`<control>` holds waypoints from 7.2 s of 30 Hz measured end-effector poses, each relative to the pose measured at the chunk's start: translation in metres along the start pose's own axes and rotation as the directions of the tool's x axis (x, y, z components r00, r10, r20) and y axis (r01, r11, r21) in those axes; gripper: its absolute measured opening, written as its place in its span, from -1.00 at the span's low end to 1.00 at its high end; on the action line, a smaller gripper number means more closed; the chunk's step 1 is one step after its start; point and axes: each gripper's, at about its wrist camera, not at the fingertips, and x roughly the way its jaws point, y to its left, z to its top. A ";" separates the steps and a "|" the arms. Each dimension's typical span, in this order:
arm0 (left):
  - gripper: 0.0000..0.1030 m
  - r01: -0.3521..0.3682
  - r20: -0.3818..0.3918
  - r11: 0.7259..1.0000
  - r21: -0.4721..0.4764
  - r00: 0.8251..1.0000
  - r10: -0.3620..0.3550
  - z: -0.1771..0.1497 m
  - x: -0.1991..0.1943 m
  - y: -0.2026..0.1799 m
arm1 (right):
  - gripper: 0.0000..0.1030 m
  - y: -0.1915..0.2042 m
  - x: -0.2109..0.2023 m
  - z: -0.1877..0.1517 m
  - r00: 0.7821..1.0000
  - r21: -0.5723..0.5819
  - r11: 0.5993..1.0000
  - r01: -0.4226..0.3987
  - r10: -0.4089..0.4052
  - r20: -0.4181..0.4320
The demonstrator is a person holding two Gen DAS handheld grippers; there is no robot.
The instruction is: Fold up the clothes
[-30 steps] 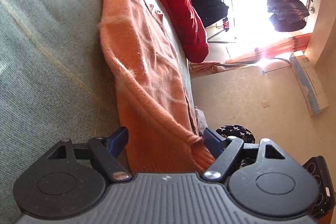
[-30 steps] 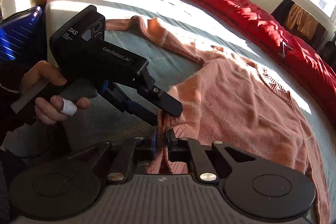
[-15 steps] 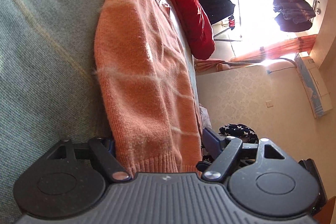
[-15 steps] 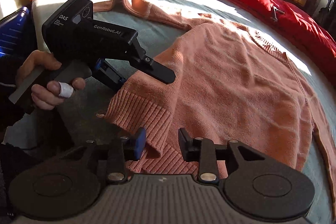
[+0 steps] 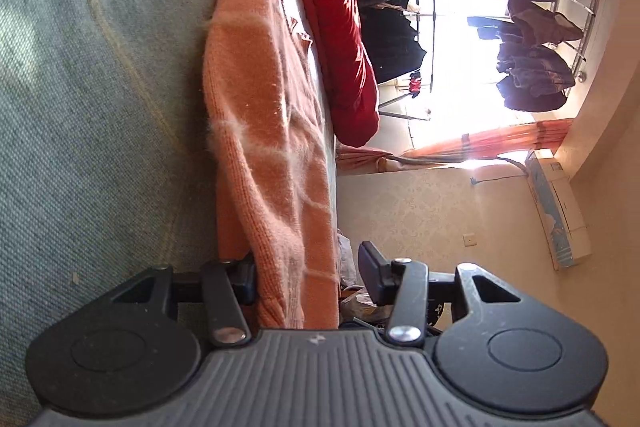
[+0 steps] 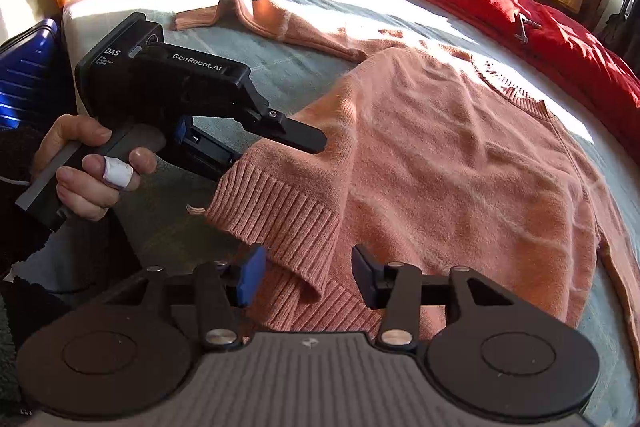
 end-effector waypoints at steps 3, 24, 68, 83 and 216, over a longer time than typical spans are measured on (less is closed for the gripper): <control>-0.08 0.035 0.022 0.999 0.037 0.999 -0.035 0.004 -0.005 -0.001 | 0.02 -0.002 -0.001 -0.004 1.000 0.010 1.000 -0.001 0.001 0.005; -0.93 -0.454 0.204 0.819 0.352 0.891 0.406 0.010 -0.072 -0.092 | 0.02 -0.016 -0.020 -0.014 0.998 0.066 0.997 0.030 -0.034 0.062; -0.30 -0.473 0.160 0.881 0.015 0.871 0.465 0.191 0.033 0.021 | 1.00 -0.038 0.077 -0.053 0.996 0.422 0.904 0.064 -0.084 0.030; -0.82 -0.551 0.263 0.816 0.177 0.825 0.500 0.206 0.047 0.003 | 1.00 -0.046 0.061 -0.024 0.992 0.447 0.895 0.008 -0.062 0.107; 0.20 -0.724 0.366 0.426 0.542 0.660 0.656 0.138 0.063 -0.059 | 0.21 -0.152 -0.057 -0.196 0.918 0.883 0.464 -0.076 -0.313 0.244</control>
